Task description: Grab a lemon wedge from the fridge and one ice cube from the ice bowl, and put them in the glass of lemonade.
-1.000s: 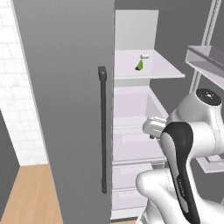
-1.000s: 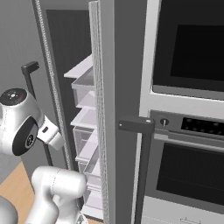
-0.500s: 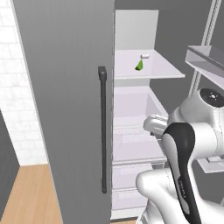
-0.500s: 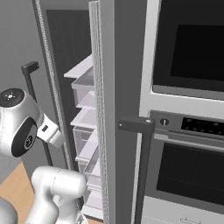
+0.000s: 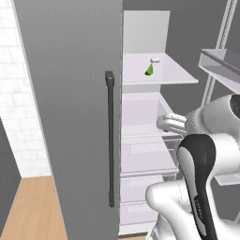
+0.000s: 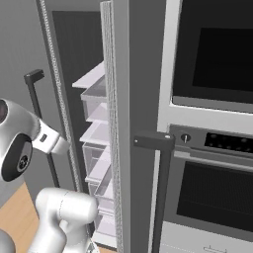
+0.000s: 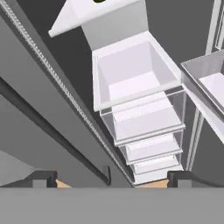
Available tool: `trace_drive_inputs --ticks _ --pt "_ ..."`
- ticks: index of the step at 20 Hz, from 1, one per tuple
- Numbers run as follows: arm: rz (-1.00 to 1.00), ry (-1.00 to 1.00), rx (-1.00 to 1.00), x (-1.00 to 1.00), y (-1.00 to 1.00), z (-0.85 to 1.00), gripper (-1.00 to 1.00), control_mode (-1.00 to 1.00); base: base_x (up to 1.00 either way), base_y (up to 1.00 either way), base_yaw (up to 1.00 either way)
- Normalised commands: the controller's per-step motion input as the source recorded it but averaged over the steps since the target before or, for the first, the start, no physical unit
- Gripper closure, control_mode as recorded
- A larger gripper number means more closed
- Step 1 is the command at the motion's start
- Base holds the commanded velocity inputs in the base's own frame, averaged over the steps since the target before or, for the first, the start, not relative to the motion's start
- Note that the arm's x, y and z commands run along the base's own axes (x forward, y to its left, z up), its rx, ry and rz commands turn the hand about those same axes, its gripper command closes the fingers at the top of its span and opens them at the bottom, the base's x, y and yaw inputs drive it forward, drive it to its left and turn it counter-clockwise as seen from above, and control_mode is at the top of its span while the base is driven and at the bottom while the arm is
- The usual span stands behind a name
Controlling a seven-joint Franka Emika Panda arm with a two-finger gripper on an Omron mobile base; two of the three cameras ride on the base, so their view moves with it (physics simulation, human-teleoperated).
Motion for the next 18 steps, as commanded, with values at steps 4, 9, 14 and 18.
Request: trace_drive_inputs --ticks 4,9,14,18 --pt "0.0 -0.13 -0.16 -0.01 -0.07 0.55 -1.0 -1.0 0.0 0.0 0.0" --pt "0.0 -0.04 -0.09 0.0 -0.25 0.7 -1.0 -1.0 0.0 0.0 0.0" --pt "0.0 0.0 -0.01 0.24 -0.26 0.46 -1.0 -1.0 0.0 0.0 0.0" --pt "0.0 0.0 0.0 0.61 -0.19 0.13 -1.0 -1.0 0.0 0.0 0.0"
